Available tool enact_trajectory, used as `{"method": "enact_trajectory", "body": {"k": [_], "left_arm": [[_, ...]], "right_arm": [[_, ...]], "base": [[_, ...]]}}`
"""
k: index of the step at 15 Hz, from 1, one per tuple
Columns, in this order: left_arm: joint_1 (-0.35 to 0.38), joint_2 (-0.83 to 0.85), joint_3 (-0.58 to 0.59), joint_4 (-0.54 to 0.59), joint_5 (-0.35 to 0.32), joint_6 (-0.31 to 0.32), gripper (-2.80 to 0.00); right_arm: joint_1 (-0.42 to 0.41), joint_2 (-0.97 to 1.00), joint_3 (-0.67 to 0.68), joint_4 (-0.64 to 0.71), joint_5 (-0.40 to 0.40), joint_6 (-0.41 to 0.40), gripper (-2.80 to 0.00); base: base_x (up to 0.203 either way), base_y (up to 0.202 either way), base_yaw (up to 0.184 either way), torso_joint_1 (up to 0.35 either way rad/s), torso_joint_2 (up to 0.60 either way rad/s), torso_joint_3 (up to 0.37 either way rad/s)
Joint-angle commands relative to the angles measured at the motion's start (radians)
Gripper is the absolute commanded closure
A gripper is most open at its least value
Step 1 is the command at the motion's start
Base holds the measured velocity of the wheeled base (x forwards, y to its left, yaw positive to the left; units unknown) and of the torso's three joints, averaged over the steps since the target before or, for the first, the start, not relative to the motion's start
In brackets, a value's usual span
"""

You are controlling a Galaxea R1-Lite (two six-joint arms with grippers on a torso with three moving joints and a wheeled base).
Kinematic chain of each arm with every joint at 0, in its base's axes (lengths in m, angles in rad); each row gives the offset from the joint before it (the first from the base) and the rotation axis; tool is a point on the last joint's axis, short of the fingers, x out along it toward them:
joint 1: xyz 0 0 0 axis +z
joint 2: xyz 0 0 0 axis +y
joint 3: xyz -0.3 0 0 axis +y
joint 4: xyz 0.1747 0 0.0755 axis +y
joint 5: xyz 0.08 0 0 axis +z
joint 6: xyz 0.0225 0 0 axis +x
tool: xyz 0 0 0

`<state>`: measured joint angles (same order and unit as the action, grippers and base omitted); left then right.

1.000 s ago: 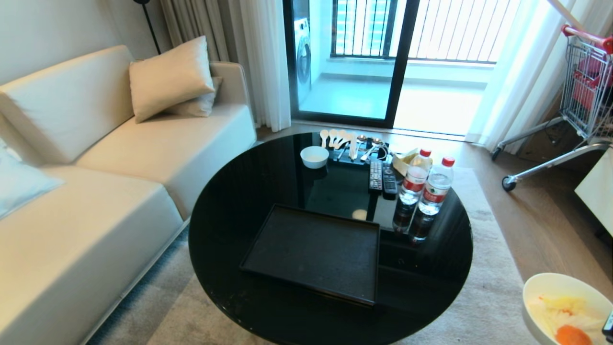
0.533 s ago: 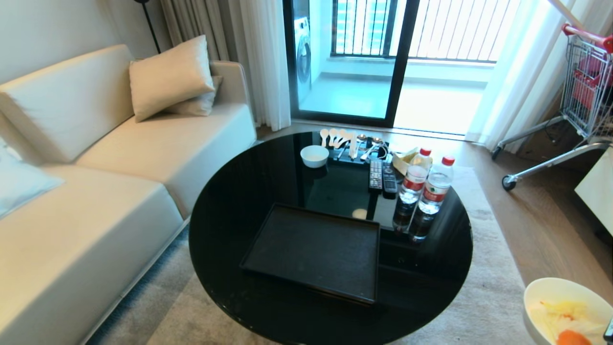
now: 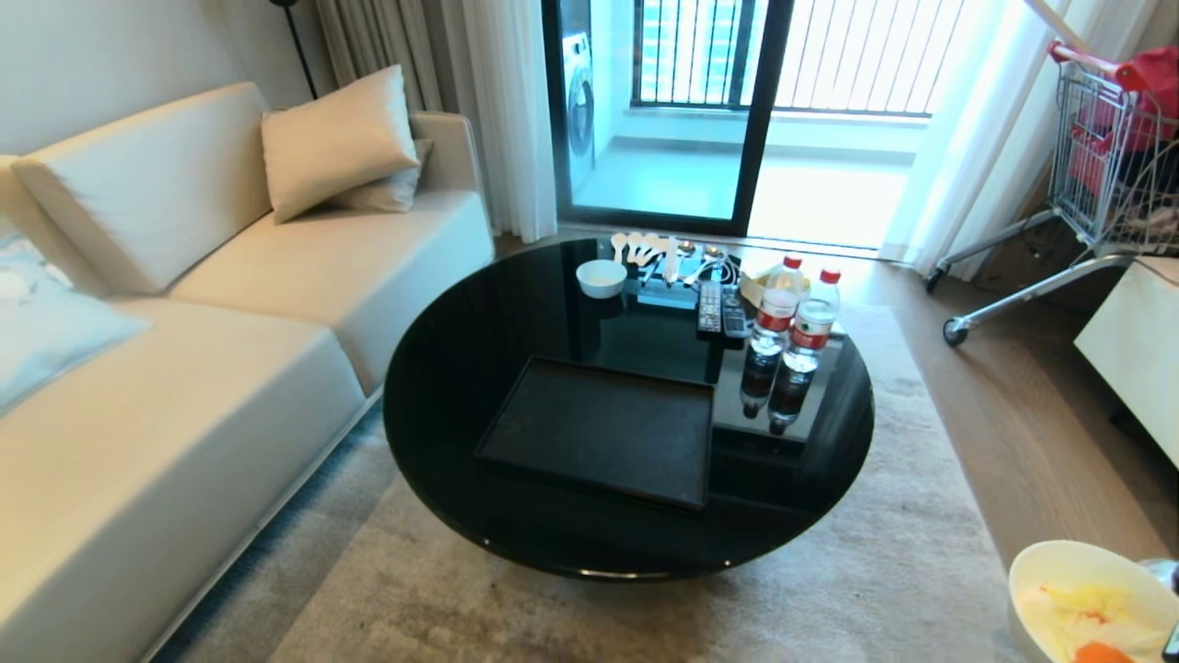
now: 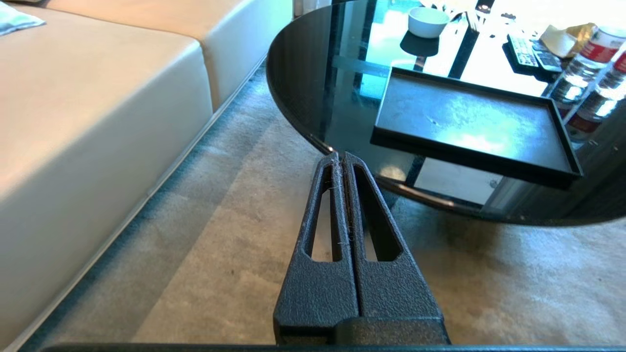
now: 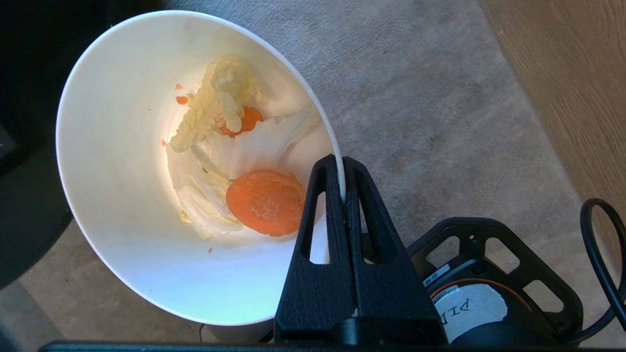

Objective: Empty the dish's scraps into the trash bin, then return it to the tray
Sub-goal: Move the bowl over the trash can

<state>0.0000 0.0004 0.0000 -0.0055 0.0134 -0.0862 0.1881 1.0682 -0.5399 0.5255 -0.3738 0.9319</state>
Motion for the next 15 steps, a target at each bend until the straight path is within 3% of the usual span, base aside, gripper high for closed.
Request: {"method": "enact_trajectory", "body": {"k": [1,7,15], "left_arm": [[0.000,0.000,0.000,-0.001,0.000,-0.001,0.00],[0.000,0.000,0.000,-0.001,0.000,-0.001,0.00],[0.000,0.000,0.000,-0.001,0.000,-0.001,0.00]], "right_arm": [[0.001,-0.011,0.005,0.005,-0.002,0.005,0.00],[0.004,-0.011,0.005,0.004,-0.004,0.004,0.00],[0.004,-0.011,0.001,-0.018,-0.004,0.004,0.00]], "base": [[-0.189,0.000,-0.001,0.005,0.00,0.000],[-0.176,0.000,-0.003,0.001,0.00,0.004],[-0.007,0.000,0.000,-0.001,0.00,0.001]]}}
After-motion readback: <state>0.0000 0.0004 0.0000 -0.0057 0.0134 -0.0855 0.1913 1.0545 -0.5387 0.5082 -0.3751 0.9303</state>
